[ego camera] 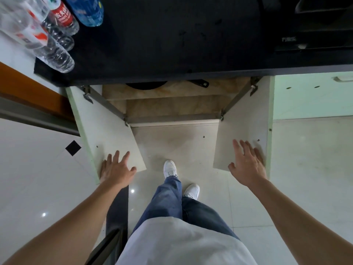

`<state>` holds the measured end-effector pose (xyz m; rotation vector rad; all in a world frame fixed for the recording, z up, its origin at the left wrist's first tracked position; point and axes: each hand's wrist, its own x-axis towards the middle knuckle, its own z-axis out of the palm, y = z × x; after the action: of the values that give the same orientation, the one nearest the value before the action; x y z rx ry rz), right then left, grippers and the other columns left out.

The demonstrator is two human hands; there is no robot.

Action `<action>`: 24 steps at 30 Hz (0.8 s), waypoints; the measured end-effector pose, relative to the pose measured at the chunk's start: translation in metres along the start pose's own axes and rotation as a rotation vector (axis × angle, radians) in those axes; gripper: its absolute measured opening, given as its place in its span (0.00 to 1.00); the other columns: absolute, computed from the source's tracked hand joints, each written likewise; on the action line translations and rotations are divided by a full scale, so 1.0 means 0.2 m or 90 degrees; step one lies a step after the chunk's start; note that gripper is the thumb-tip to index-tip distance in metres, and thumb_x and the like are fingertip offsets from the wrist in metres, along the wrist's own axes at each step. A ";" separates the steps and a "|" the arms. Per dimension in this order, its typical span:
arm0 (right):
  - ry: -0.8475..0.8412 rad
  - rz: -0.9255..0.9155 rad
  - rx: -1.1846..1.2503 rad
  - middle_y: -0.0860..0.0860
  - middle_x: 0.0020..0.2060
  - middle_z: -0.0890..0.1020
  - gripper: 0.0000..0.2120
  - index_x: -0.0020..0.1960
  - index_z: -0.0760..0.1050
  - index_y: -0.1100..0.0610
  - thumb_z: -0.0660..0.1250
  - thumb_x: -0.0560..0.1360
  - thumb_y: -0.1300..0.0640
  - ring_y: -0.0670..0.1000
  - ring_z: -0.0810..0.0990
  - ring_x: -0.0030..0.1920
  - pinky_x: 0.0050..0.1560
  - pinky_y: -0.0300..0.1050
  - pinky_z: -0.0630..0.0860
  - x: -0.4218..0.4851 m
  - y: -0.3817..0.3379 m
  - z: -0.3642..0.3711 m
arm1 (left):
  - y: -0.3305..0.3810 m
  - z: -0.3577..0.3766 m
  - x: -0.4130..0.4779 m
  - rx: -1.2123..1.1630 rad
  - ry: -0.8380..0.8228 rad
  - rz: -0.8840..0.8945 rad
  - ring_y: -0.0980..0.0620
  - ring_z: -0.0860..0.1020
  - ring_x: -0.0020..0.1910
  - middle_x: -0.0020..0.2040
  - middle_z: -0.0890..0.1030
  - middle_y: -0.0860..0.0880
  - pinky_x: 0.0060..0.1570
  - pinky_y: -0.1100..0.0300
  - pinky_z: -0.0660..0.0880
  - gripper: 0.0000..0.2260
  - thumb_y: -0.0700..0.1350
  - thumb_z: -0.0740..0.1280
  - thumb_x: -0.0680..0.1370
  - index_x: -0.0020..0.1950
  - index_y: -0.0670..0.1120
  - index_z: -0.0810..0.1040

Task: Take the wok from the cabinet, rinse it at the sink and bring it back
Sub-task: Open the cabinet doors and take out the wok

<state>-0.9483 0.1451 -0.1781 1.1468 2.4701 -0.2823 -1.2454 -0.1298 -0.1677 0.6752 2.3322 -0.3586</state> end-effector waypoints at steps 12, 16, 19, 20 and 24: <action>-0.062 0.103 -0.016 0.59 0.79 0.60 0.40 0.81 0.50 0.56 0.66 0.76 0.48 0.59 0.56 0.79 0.79 0.59 0.52 0.01 0.27 0.03 | -0.30 0.06 -0.05 0.025 0.011 -0.106 0.45 0.49 0.80 0.81 0.51 0.47 0.76 0.42 0.48 0.30 0.61 0.53 0.80 0.79 0.54 0.49; -0.060 0.088 -0.006 0.59 0.78 0.60 0.39 0.81 0.50 0.55 0.65 0.76 0.47 0.59 0.56 0.79 0.78 0.59 0.52 0.06 0.20 0.02 | -0.17 0.04 0.00 -0.002 0.038 -0.051 0.45 0.51 0.79 0.81 0.53 0.47 0.76 0.44 0.50 0.30 0.60 0.55 0.80 0.80 0.53 0.51; -0.053 0.062 0.005 0.58 0.79 0.59 0.38 0.81 0.50 0.55 0.64 0.77 0.47 0.58 0.55 0.79 0.79 0.59 0.52 0.13 0.12 0.02 | -0.01 -0.02 0.07 -0.030 0.097 0.017 0.46 0.56 0.78 0.80 0.57 0.47 0.76 0.46 0.54 0.29 0.58 0.56 0.80 0.79 0.50 0.55; -0.045 0.051 0.011 0.58 0.79 0.59 0.38 0.81 0.50 0.55 0.64 0.77 0.47 0.58 0.56 0.79 0.78 0.59 0.53 0.16 0.10 0.02 | 0.06 -0.03 0.10 -0.037 0.122 0.042 0.47 0.58 0.78 0.79 0.59 0.48 0.76 0.47 0.55 0.28 0.58 0.56 0.80 0.79 0.50 0.56; 0.009 0.000 0.038 0.59 0.77 0.64 0.36 0.79 0.56 0.57 0.67 0.76 0.50 0.58 0.61 0.78 0.77 0.58 0.57 0.32 -0.03 0.05 | 0.32 -0.06 0.26 -0.048 0.195 0.162 0.48 0.61 0.77 0.78 0.63 0.48 0.76 0.46 0.58 0.28 0.58 0.56 0.80 0.77 0.49 0.59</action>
<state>-0.9876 0.1823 -0.2152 1.1756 2.4891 -0.3508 -1.2492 -0.0519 -0.1987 1.0369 2.4873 -0.0525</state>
